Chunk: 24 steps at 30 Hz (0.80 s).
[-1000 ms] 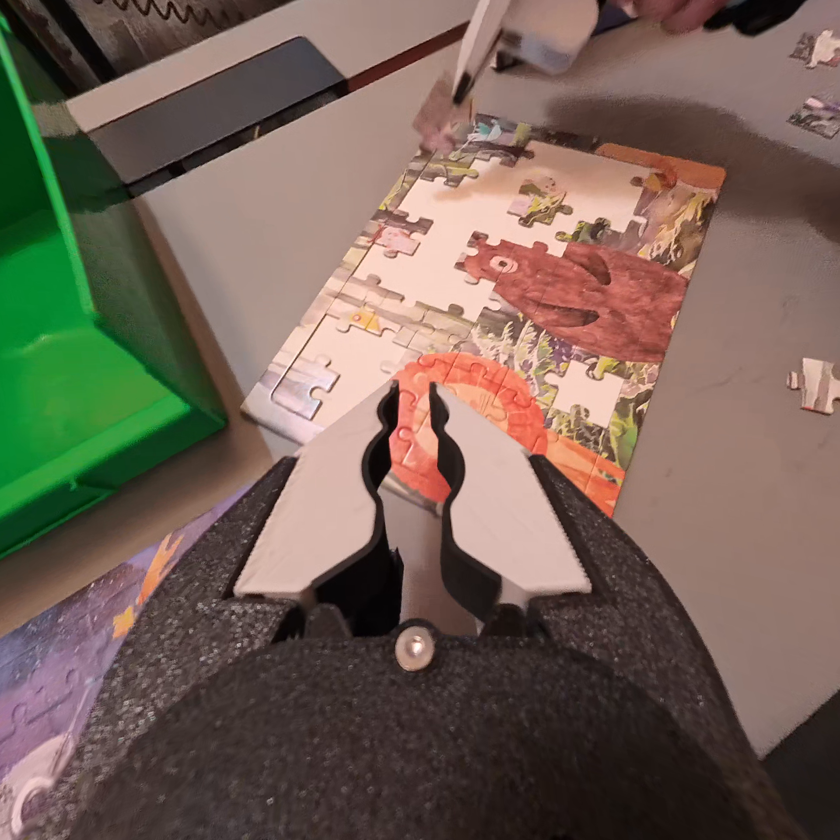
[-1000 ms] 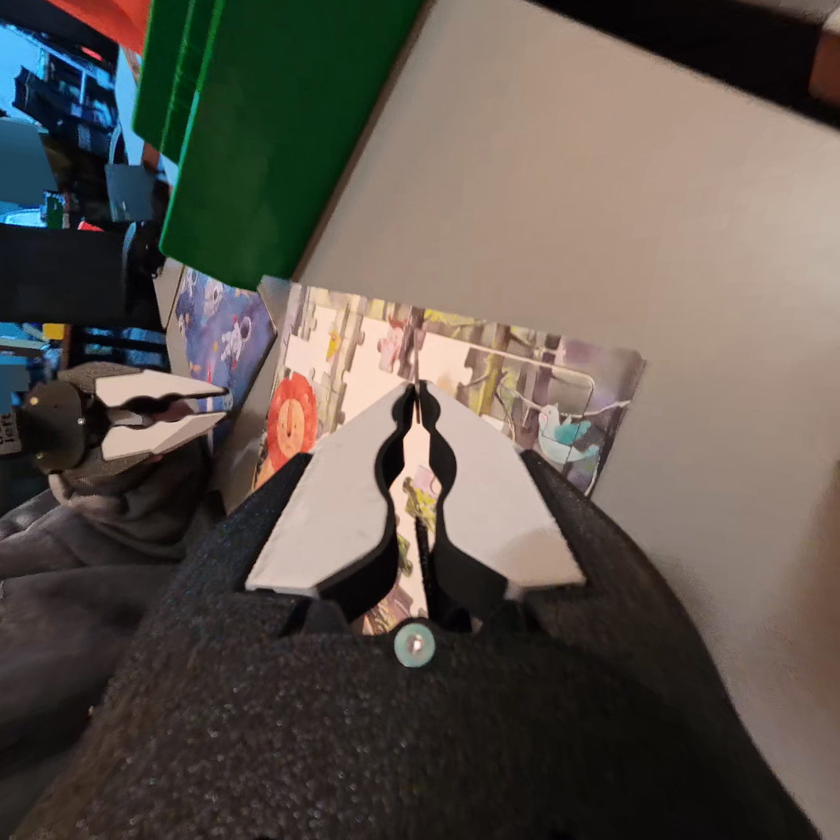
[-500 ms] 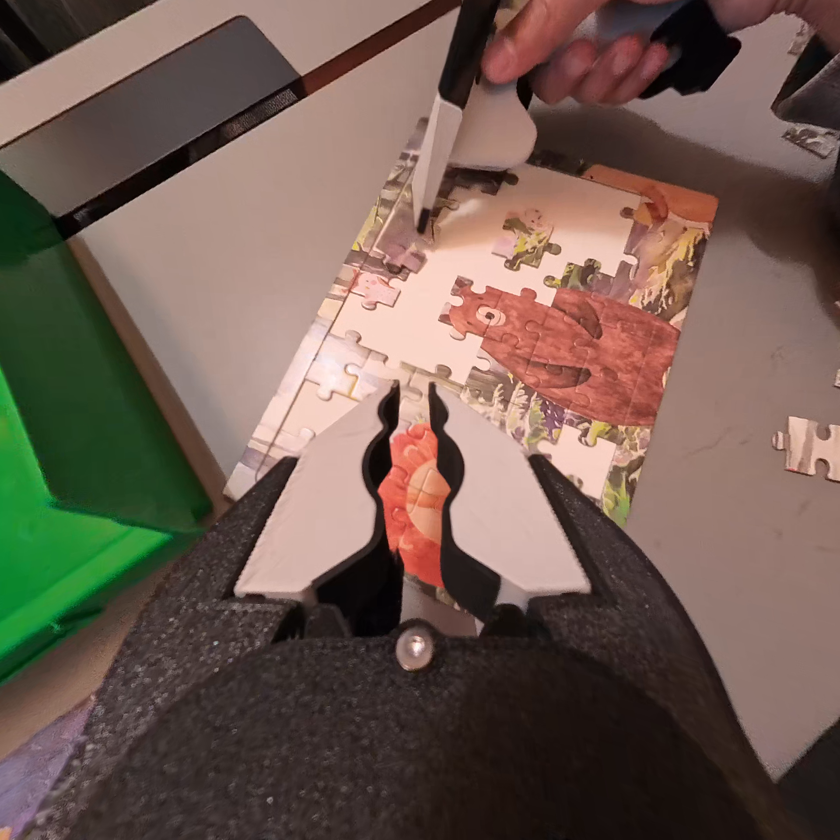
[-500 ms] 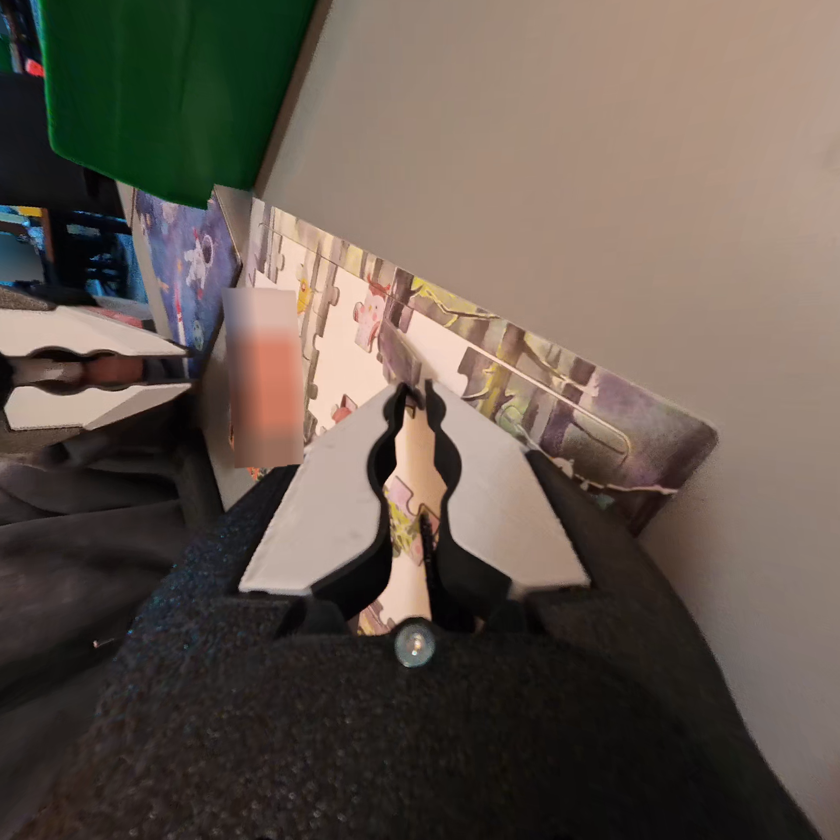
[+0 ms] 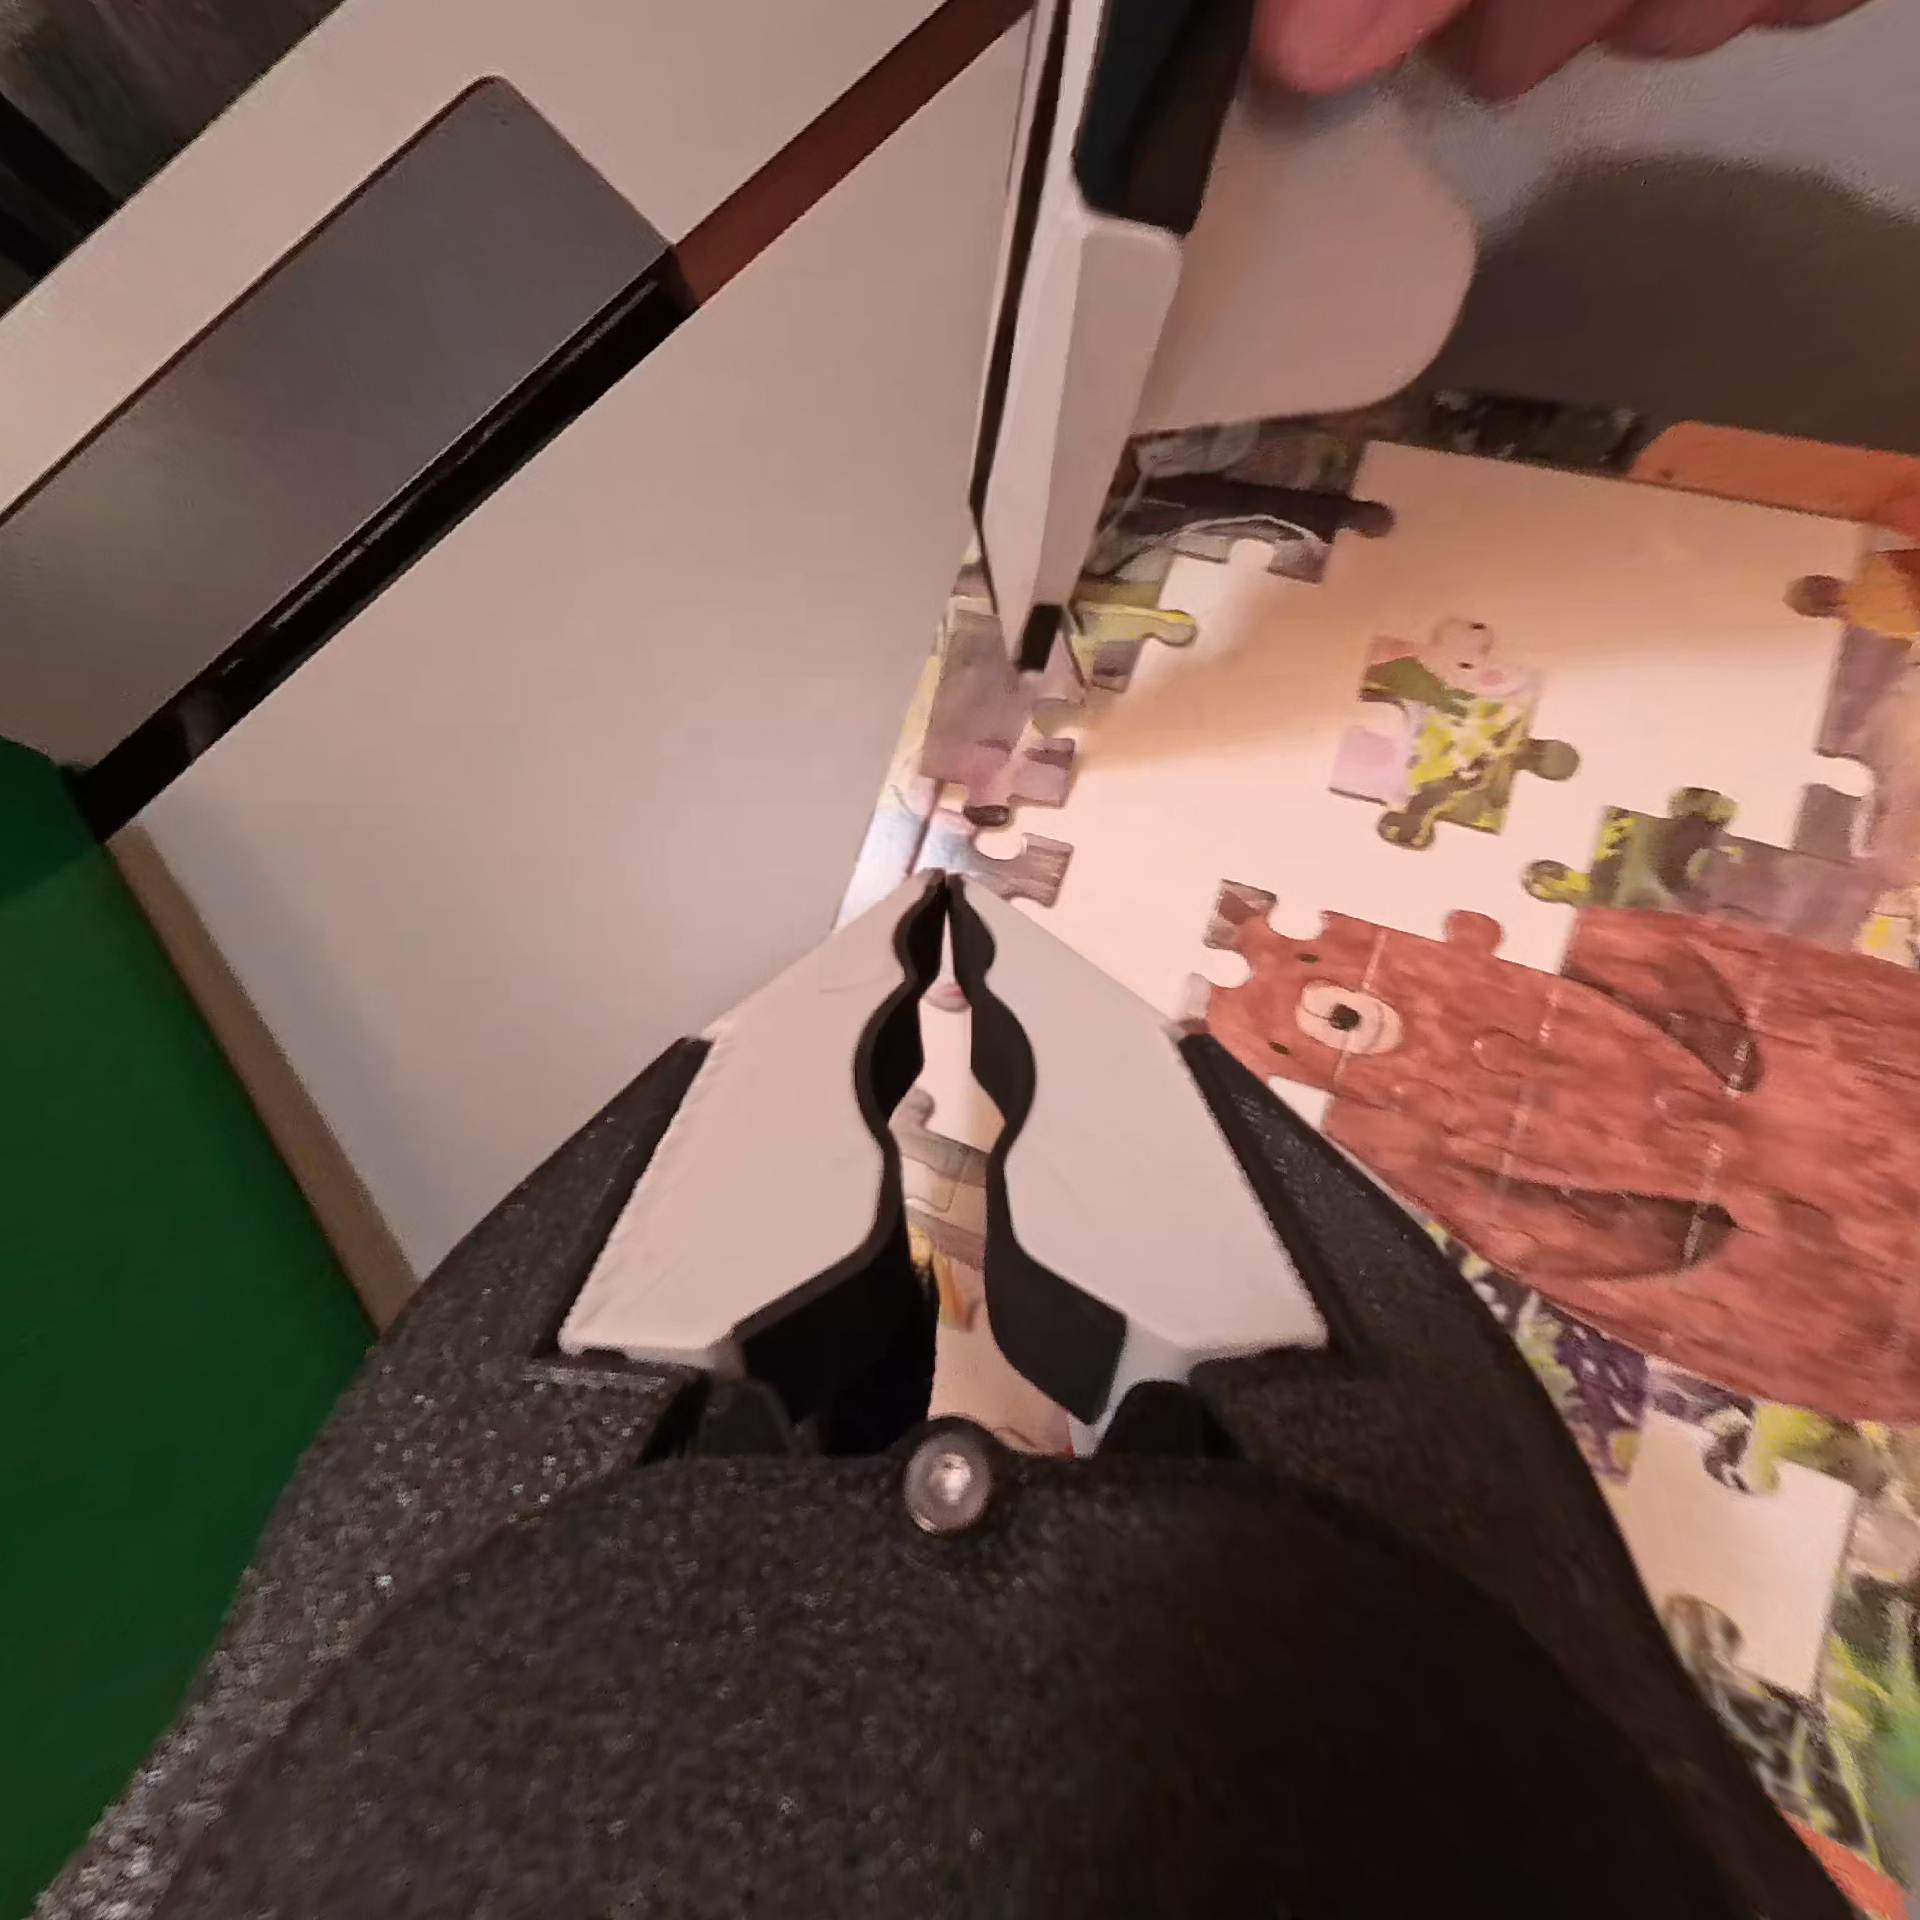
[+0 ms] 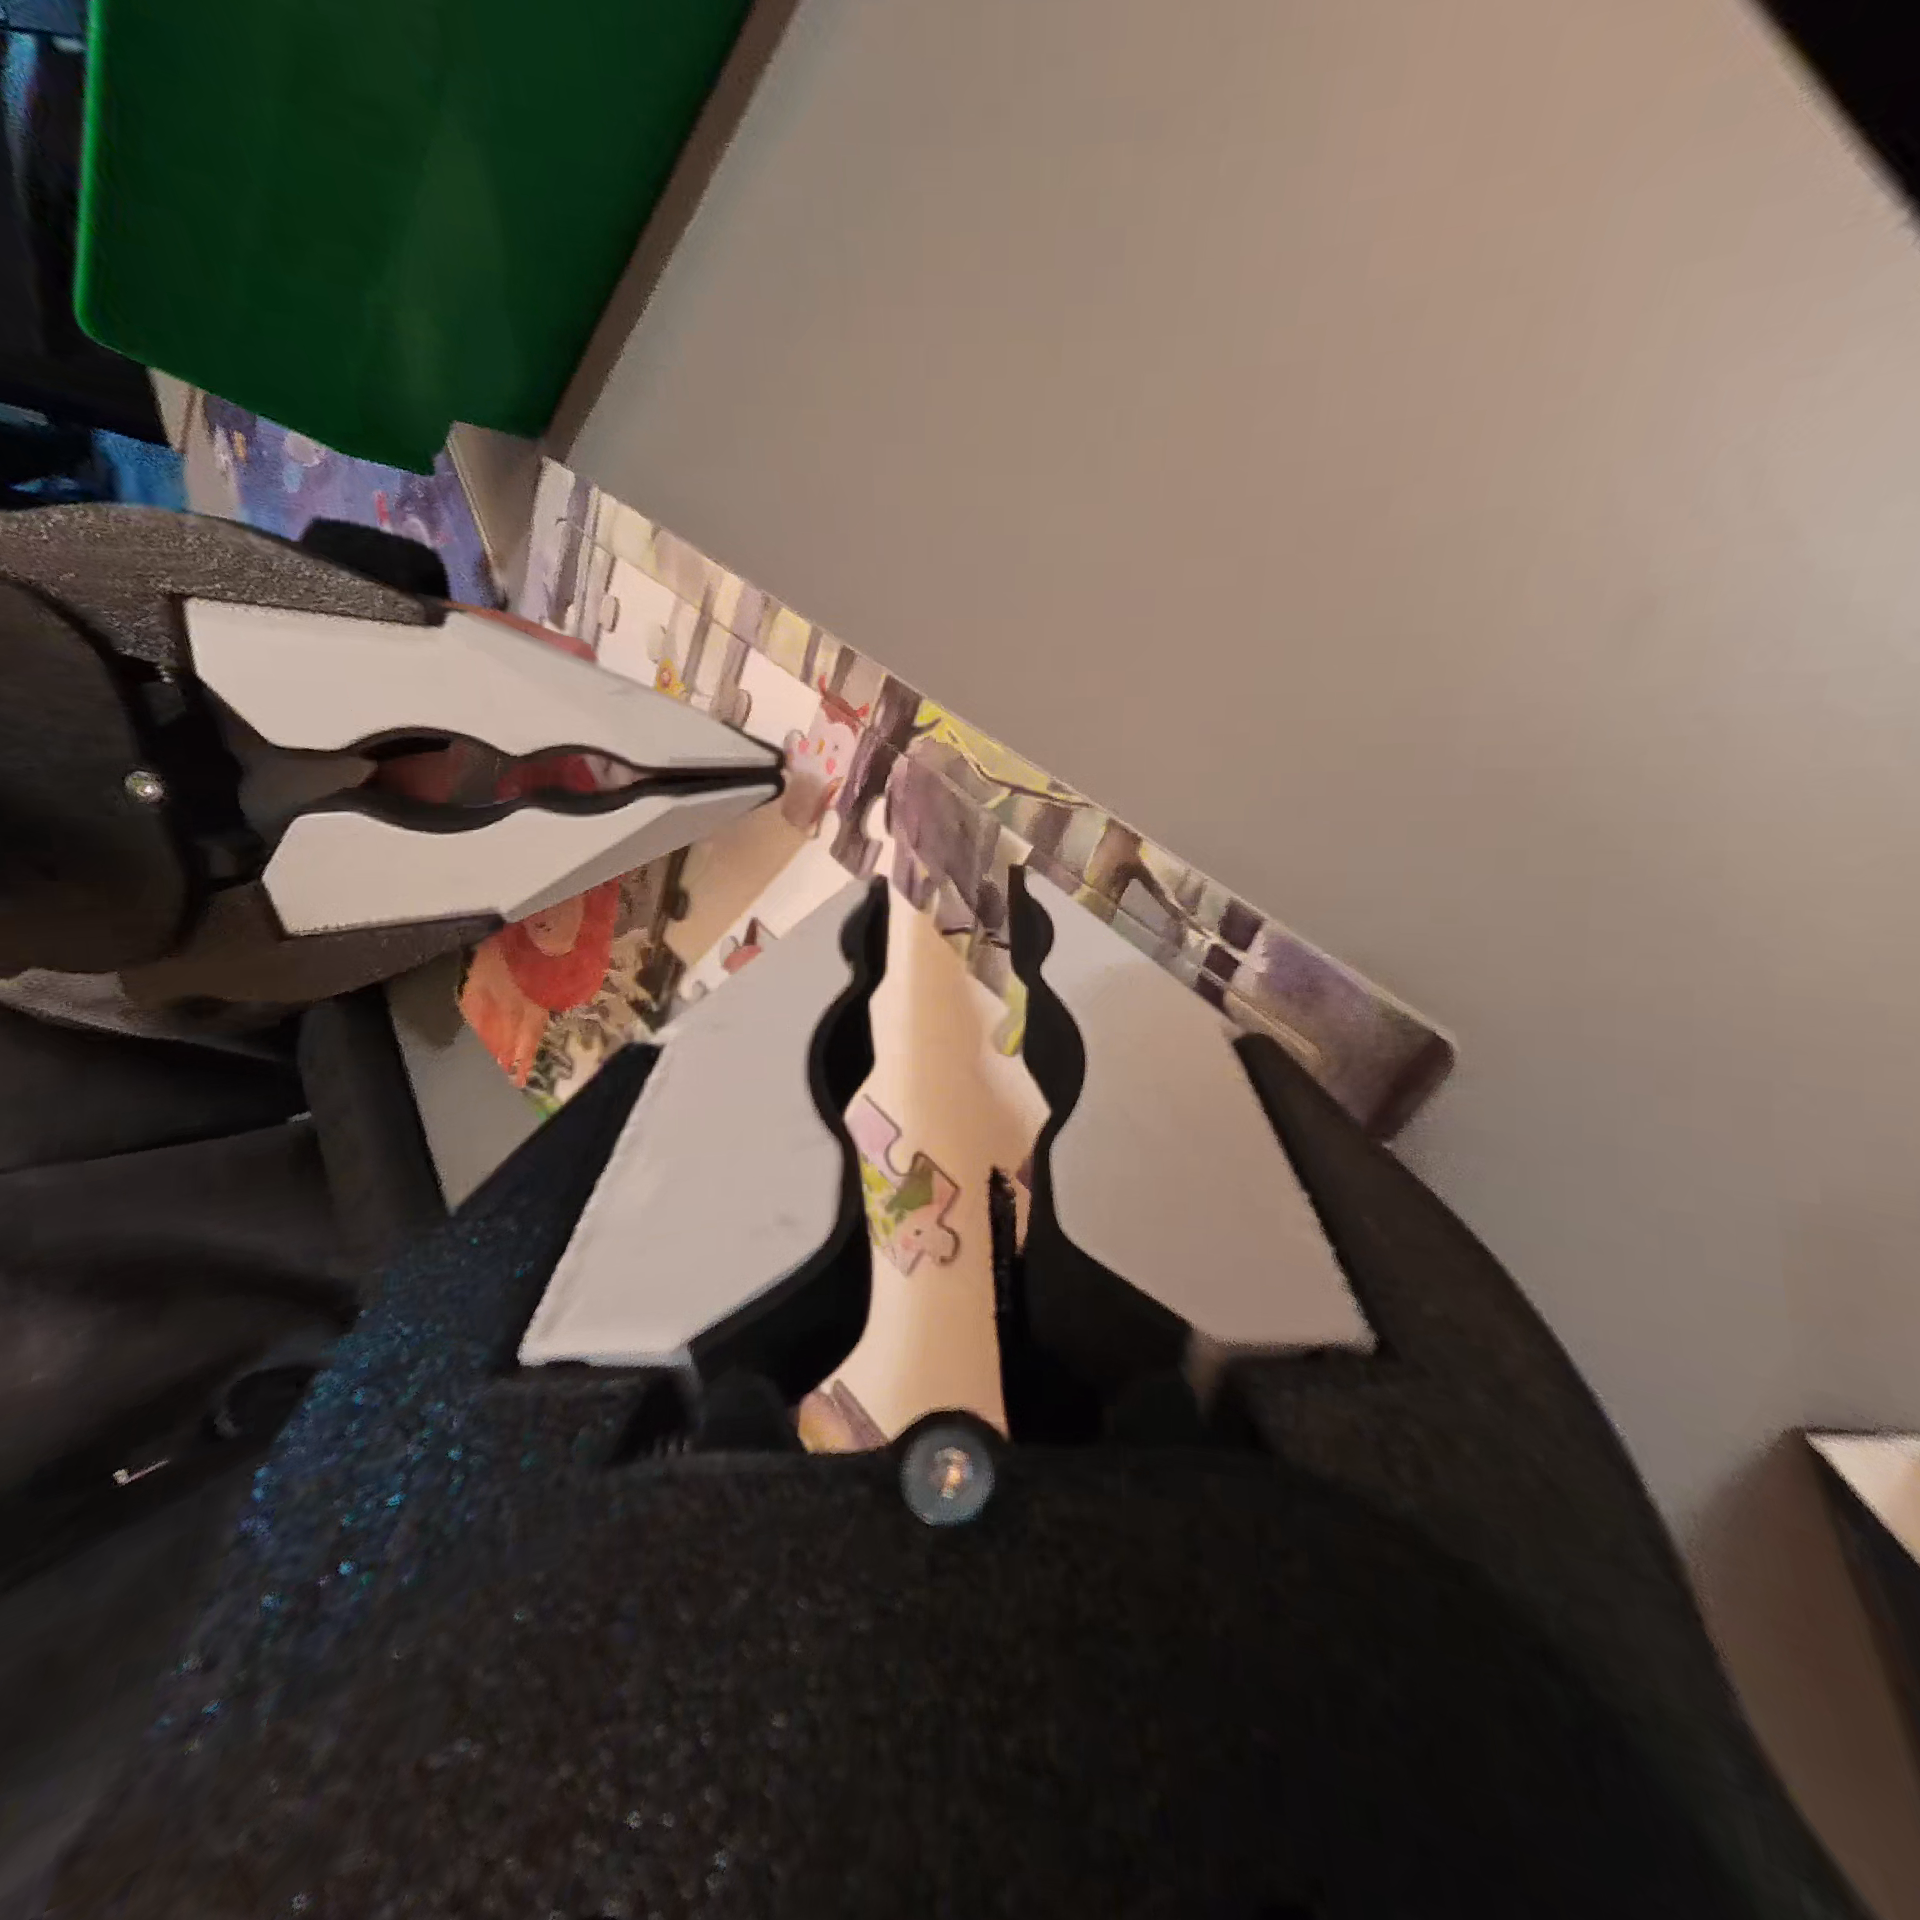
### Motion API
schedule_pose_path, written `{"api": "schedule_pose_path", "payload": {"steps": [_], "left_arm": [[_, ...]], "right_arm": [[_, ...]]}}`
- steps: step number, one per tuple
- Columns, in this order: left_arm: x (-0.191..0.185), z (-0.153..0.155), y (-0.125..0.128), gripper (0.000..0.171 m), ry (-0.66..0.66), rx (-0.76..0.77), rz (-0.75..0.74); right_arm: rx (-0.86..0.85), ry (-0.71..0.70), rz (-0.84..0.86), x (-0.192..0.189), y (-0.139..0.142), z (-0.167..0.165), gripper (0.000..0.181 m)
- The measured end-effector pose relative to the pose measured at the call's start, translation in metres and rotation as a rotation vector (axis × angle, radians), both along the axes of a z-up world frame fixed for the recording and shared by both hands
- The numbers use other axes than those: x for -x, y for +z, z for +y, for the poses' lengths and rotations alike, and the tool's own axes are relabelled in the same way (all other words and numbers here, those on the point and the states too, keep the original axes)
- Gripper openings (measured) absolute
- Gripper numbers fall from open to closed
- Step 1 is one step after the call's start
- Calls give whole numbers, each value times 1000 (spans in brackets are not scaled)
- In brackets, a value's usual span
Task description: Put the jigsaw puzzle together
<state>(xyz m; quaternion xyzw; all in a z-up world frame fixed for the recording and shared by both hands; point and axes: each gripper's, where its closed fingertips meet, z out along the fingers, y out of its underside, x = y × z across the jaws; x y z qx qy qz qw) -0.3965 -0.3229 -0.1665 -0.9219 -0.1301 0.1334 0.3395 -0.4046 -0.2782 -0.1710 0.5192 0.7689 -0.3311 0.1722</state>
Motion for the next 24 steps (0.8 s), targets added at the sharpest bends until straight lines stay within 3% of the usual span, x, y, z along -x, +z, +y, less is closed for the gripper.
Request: {"api": "schedule_pose_path", "payload": {"steps": [6,9,13,24], "left_arm": [[8,-2,-6,0,52,-12,-20],[6,-2,-6,0,58,-28,-25],[2,-1,-14,0,41,-4,-40],[3,1,-16,0,59,-30,-39]], "right_arm": [[-144,26,81,1,-10,17,18],[-197,93,333,16,1,11,0],[-155,167,417,10,10,-2,0],[-241,231,346,-7,-12,-14,0]]}}
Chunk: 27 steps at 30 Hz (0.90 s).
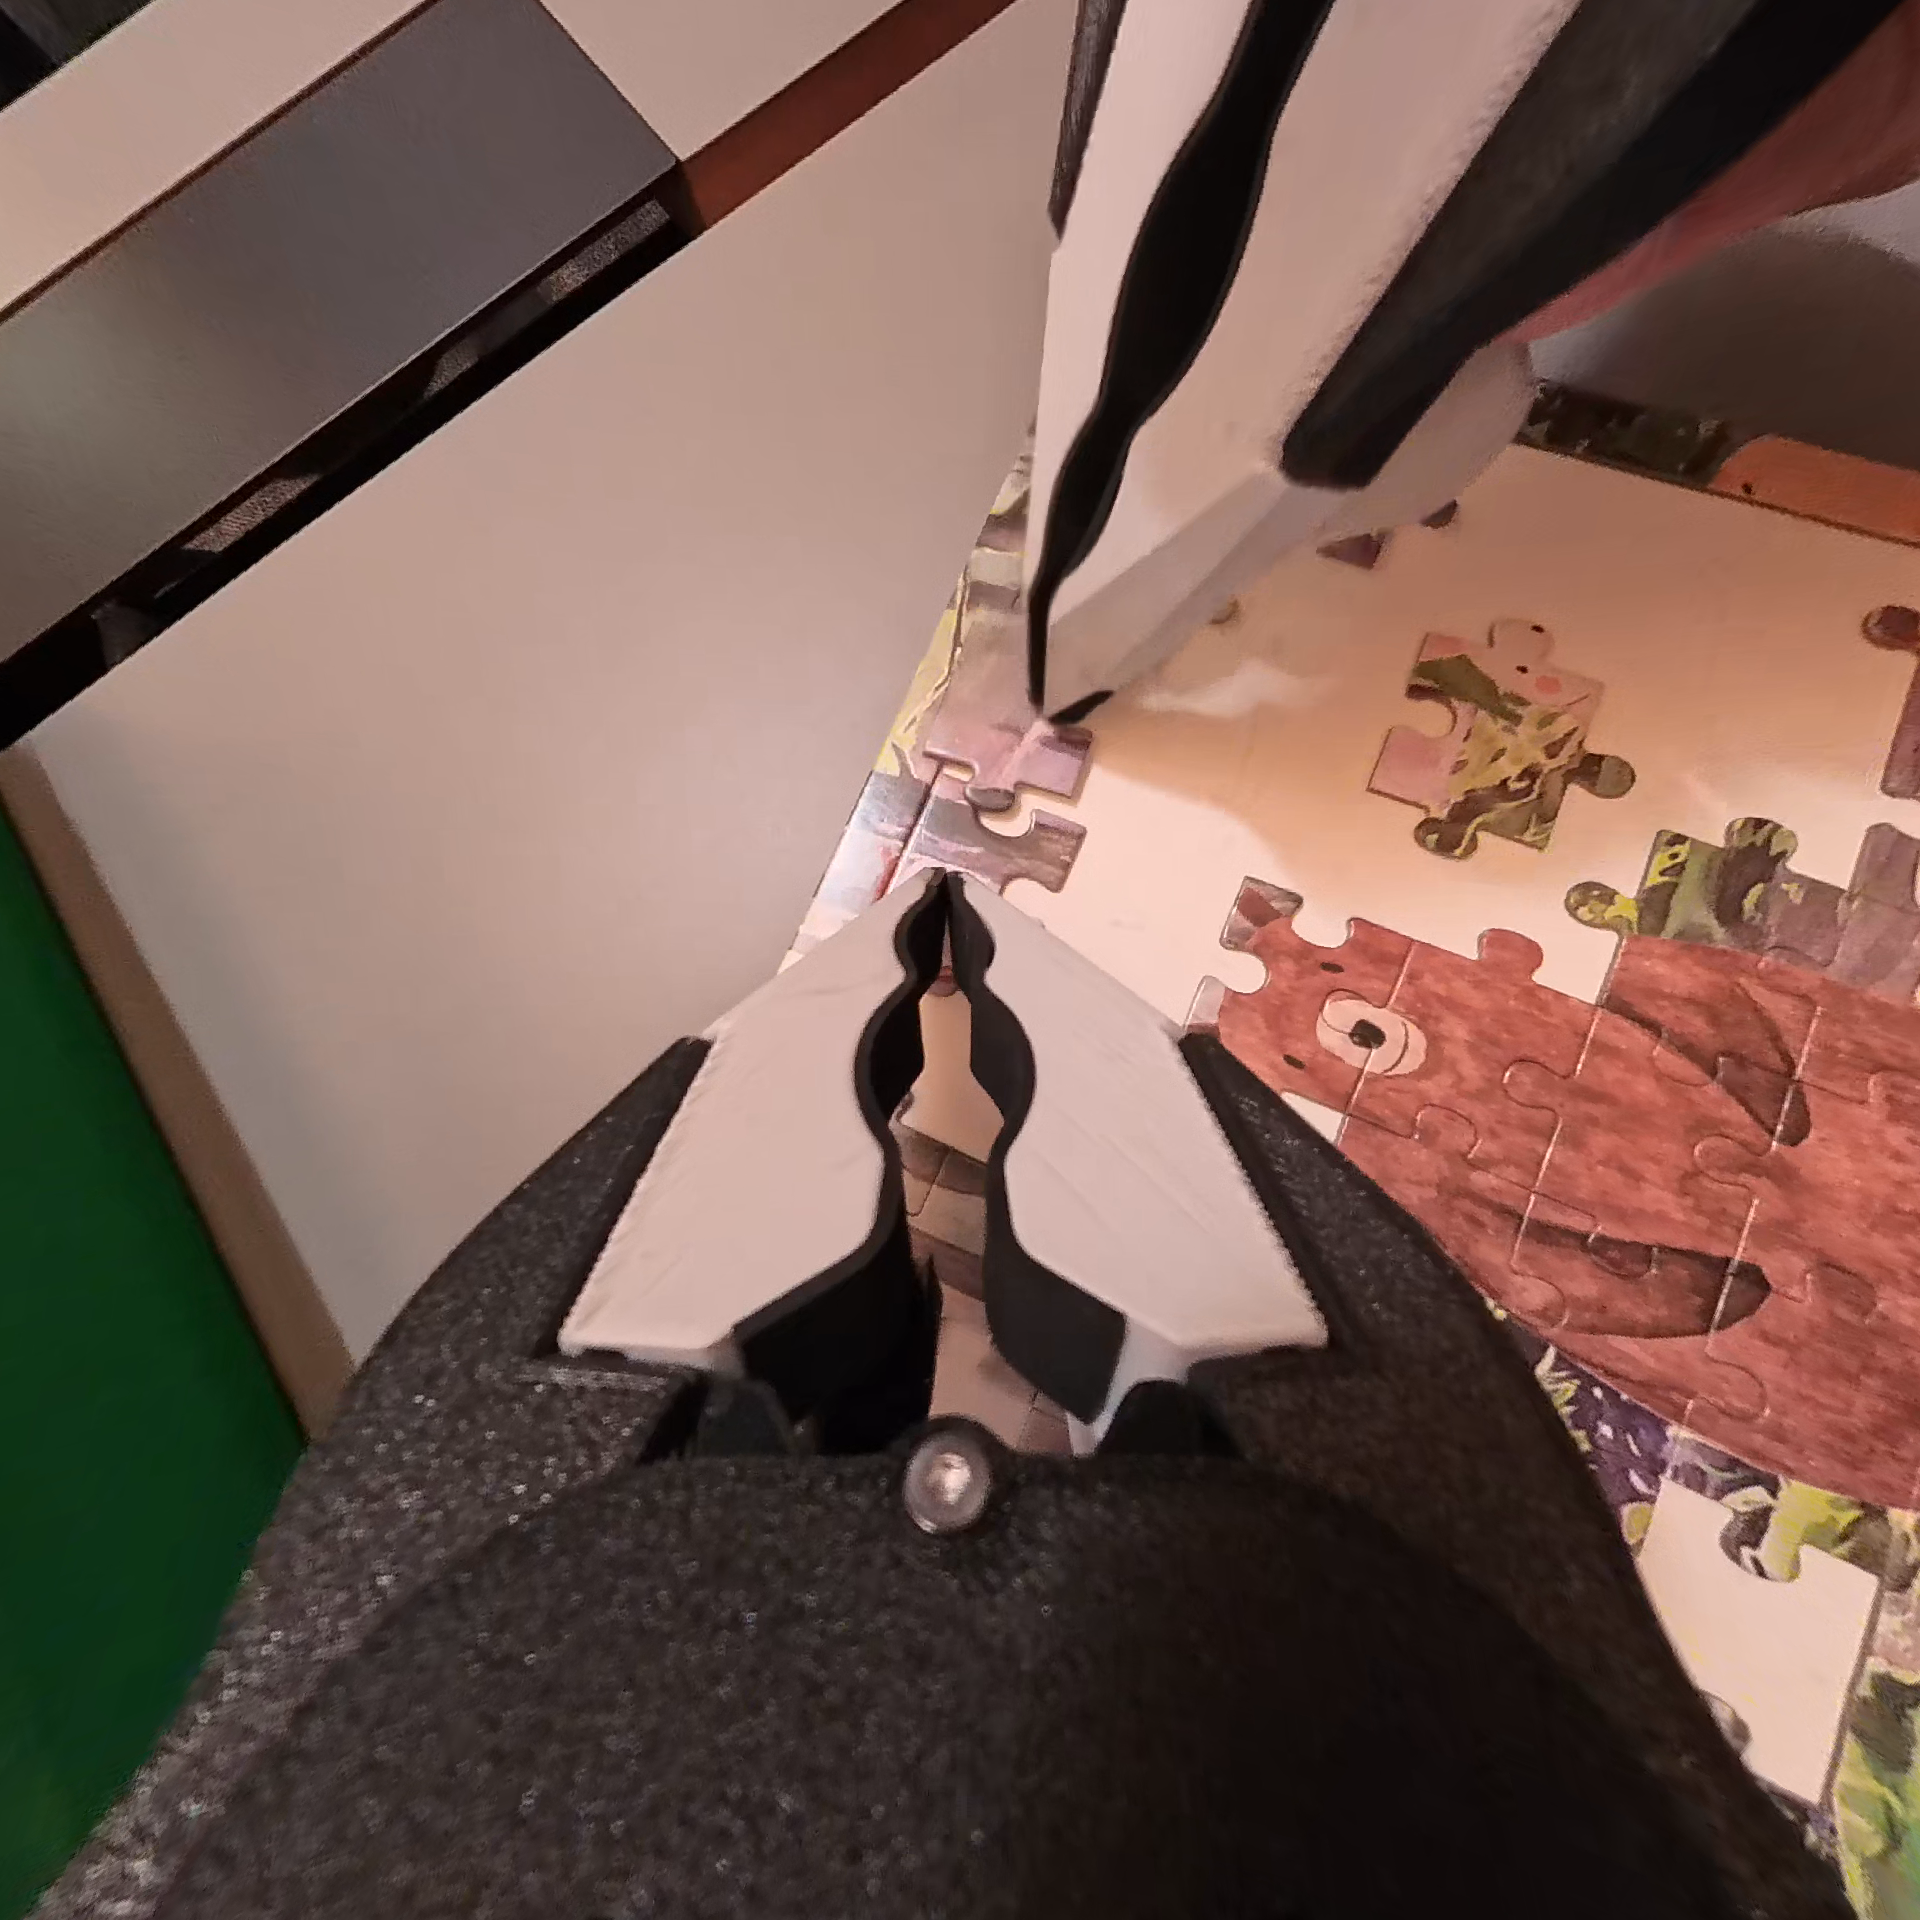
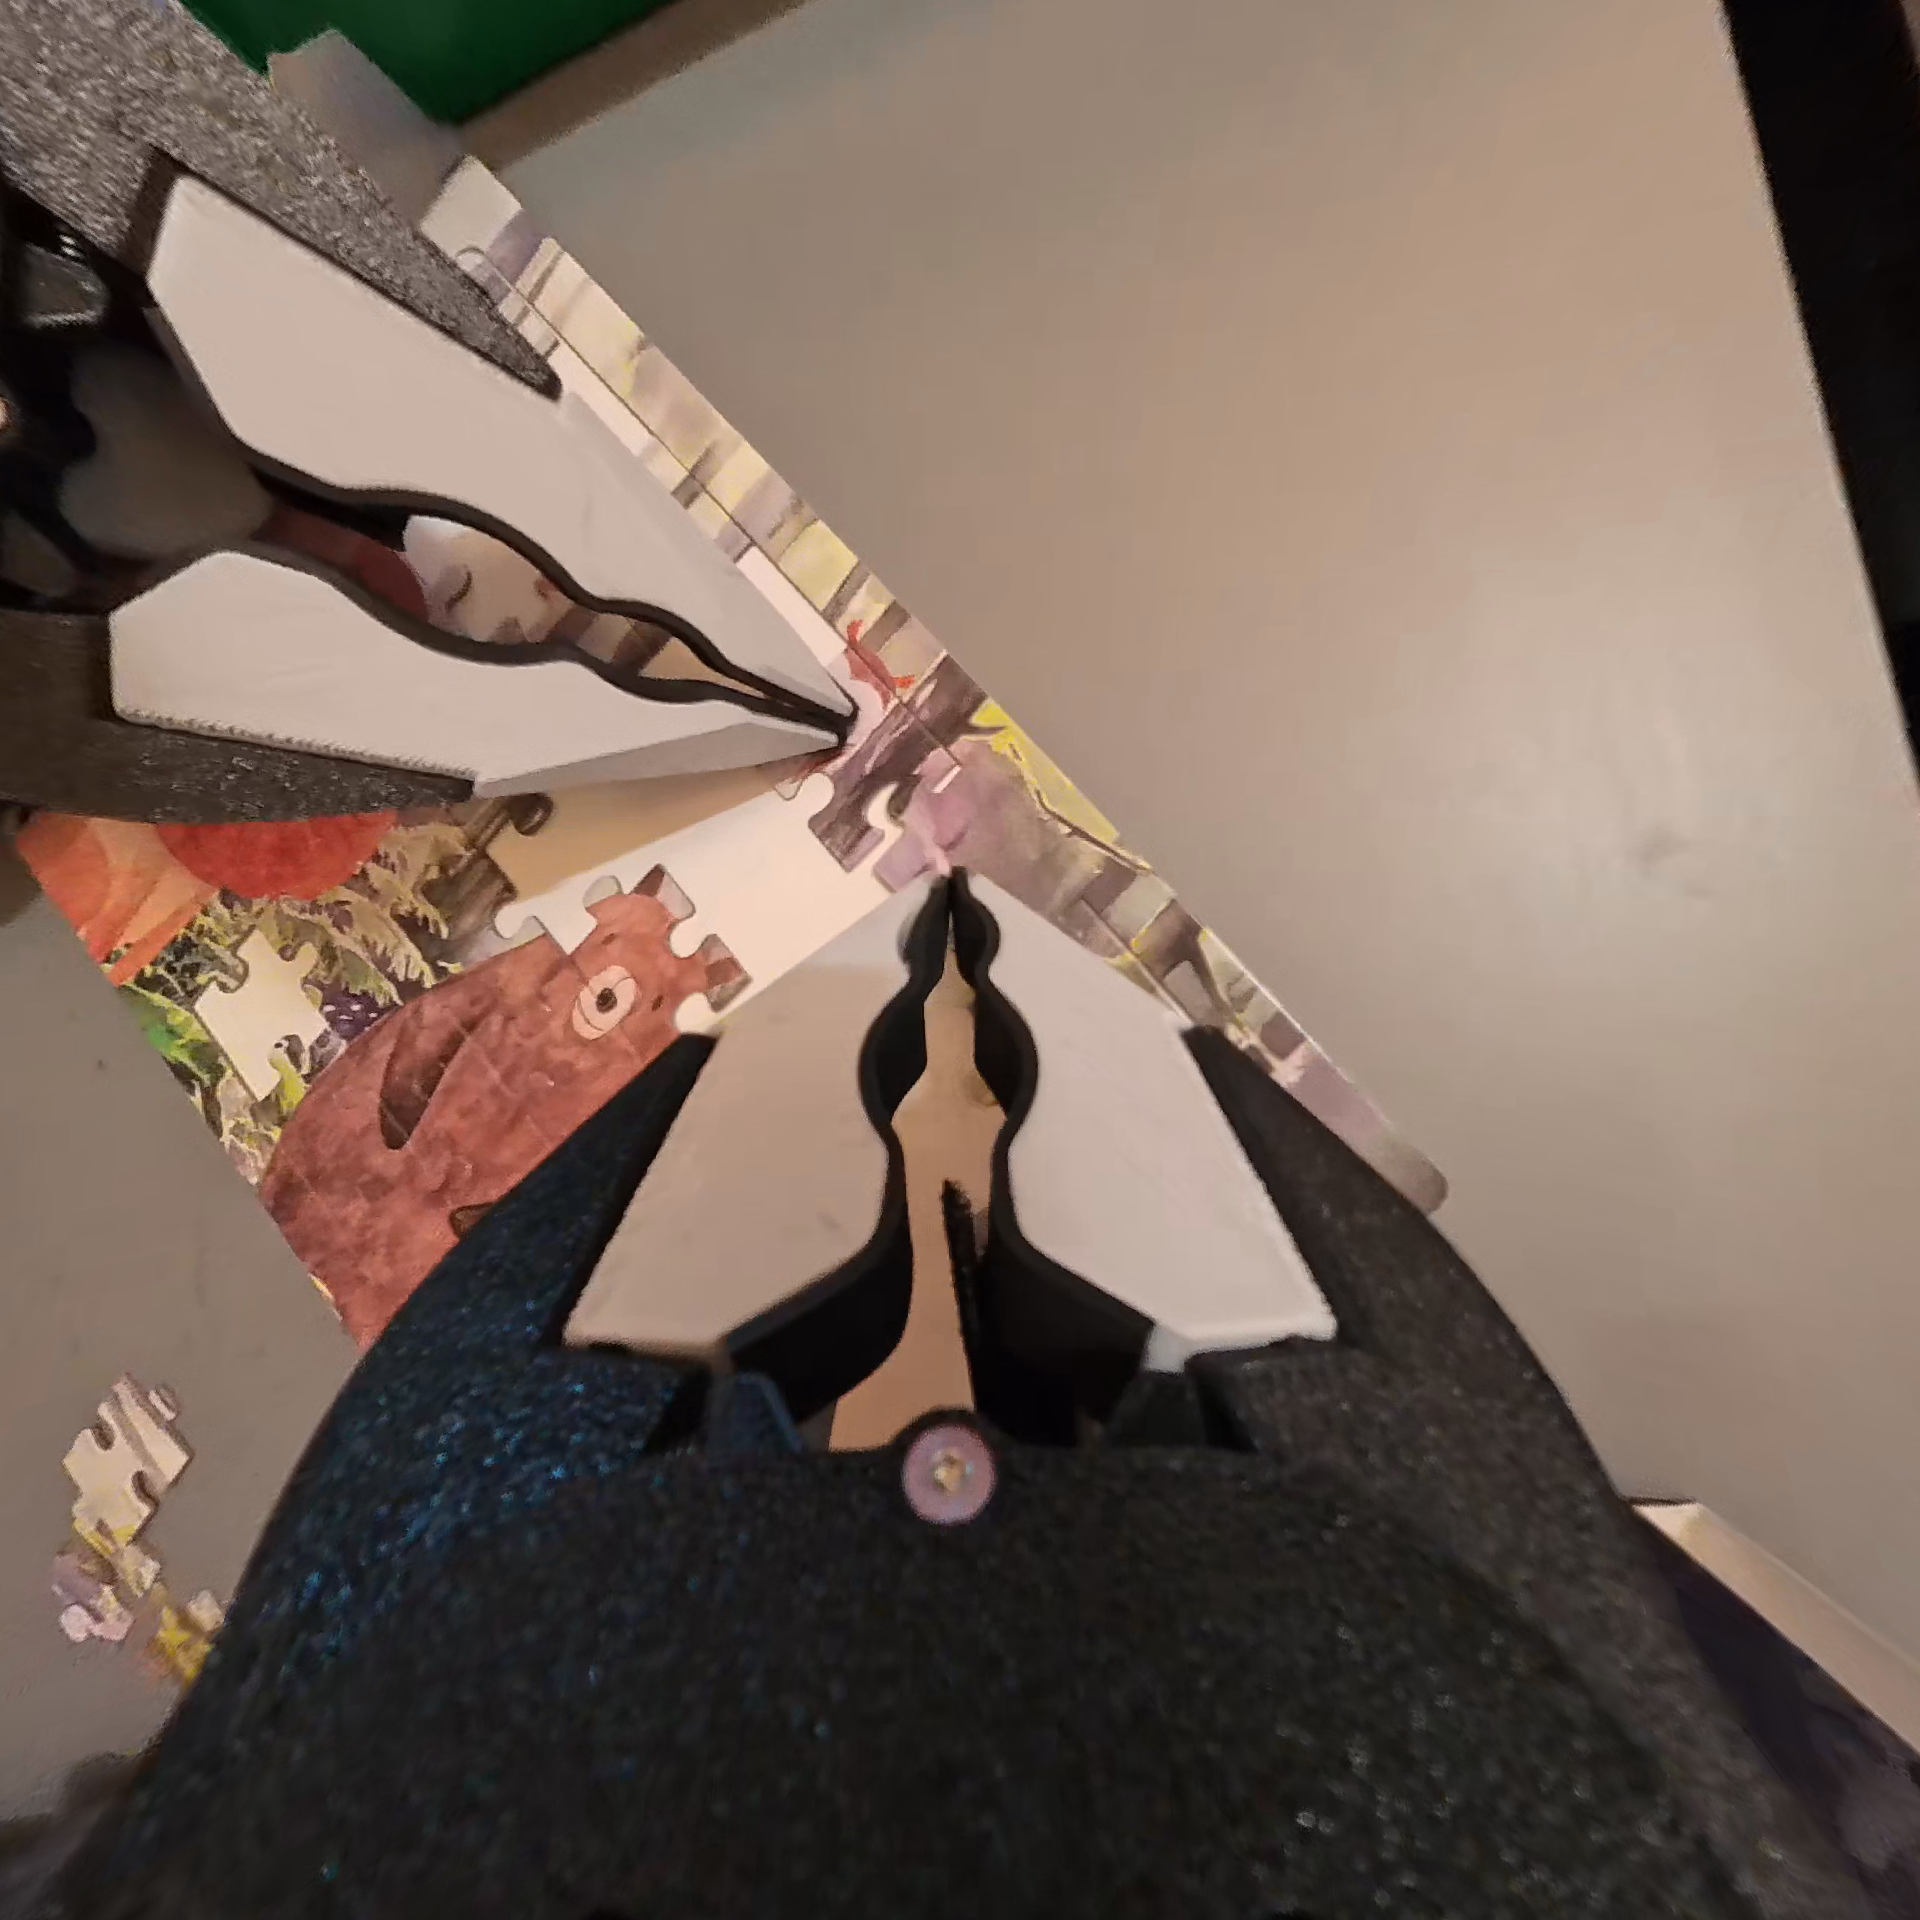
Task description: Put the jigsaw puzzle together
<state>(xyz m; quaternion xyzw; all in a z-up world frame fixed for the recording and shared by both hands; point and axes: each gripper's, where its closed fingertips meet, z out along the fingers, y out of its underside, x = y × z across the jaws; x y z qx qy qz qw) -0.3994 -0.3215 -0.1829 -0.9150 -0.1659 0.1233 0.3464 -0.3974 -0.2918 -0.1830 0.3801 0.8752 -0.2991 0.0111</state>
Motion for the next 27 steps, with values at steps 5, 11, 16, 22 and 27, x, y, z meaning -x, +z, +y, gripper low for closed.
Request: {"api": "schedule_pose_path", "payload": {"steps": [5,11,16,22,27], "left_arm": [[0,0,0,0,-4,16,34],[0,0,0,0,-4,-1,20],[0,0,-1,0,-2,-1,25],[0,0,-1,0,-2,-10,15],[0,0,-1,0,1,-19,8]], "right_arm": [[-25,6,-45,-8,-1,1,0],[18,-46,70,11,14,-3,0],[-73,-85,26,10,0,8,0],[-80,-149,-62,5,-1,7,0],[-79,-76,-6,2,9,-4,0]]}}
